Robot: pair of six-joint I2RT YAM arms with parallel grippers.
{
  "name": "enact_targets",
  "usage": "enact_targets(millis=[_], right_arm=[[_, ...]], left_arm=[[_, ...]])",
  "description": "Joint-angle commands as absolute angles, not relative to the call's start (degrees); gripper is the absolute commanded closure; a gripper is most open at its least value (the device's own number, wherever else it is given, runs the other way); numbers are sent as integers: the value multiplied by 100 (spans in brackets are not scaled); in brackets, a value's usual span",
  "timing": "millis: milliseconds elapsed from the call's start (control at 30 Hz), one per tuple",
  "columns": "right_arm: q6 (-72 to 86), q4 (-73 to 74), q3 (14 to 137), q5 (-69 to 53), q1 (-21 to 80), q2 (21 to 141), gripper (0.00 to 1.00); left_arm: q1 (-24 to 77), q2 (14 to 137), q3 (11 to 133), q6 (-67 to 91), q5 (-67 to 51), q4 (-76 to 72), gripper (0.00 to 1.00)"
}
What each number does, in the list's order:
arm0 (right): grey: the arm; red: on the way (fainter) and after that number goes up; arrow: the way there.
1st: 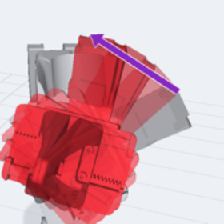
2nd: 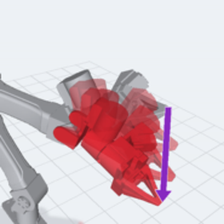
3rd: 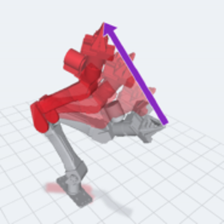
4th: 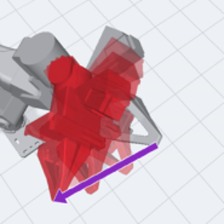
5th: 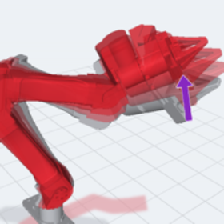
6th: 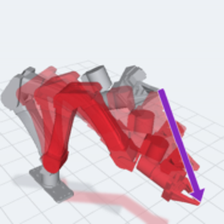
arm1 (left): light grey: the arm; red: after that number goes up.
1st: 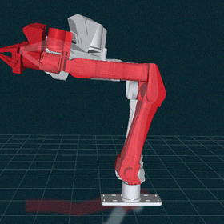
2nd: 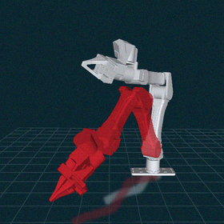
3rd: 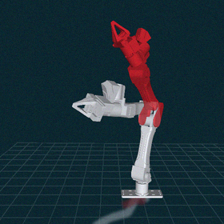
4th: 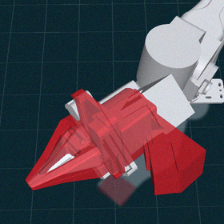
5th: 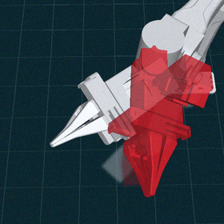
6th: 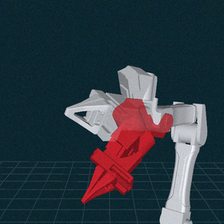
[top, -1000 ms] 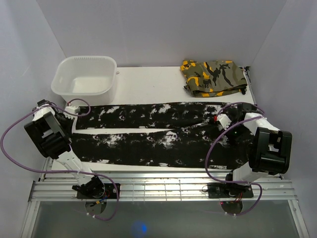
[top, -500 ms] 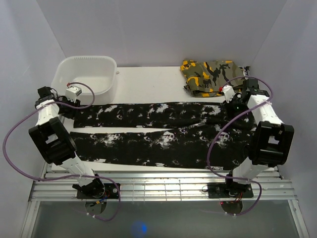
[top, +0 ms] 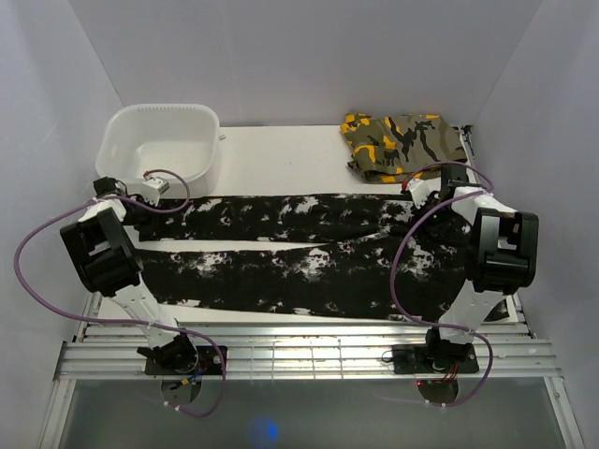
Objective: Fold and stack the trousers
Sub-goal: Flatten the trousers out
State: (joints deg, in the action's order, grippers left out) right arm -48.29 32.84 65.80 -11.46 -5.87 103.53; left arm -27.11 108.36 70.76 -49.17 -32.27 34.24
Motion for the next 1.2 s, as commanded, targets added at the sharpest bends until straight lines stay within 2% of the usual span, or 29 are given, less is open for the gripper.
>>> enact_targets(millis=[0,200,467,600,700,733,767,800,867,933,1033,1167], right_arm=[[-5385,3489,5917,-1037,-545,10126,92],[-6089,3699,5441,-1072,-545,9598,92],[-6556,4130,5642,-1353,-545,9097,92],[-6644,4271,5906,-1467,-589,8930,92],[-6837,4272,6125,-1521,-676,8763,92],[-6899,4263,6204,-1503,-703,8771,92],[-7013,4245,6292,-1486,-808,8806,91],[-7040,4254,6528,-1477,-861,8876,89],[-7058,4289,6828,-1485,-1088,9183,77],[-7145,4315,7292,-1546,-1256,9569,66],[-7260,4438,7898,-1652,-1529,10113,57],[-7164,4833,8630,-1872,-1687,10616,56]], left_arm=[[-2768,10855,6575,-5422,-2540,4296,76],[-3084,10258,6056,-6134,-2435,4841,84],[-3296,9879,6398,-6731,-2513,5755,84],[-3410,9660,6775,-7214,-2908,6353,80],[-3498,9580,7197,-7672,-3216,6767,72],[-3542,9571,7337,-7751,-3356,6811,66],[-3612,9615,7643,-7822,-3488,6864,54],[-3621,9667,7812,-8031,-3707,6916,48],[-3630,9869,8111,-8269,-3866,7005,41],[-3621,10045,8454,-8602,-4077,6996,27],[-3621,10502,8884,-9024,-4375,7022,26],[-3683,10556,8948,-8634,-5141,6000,27]])
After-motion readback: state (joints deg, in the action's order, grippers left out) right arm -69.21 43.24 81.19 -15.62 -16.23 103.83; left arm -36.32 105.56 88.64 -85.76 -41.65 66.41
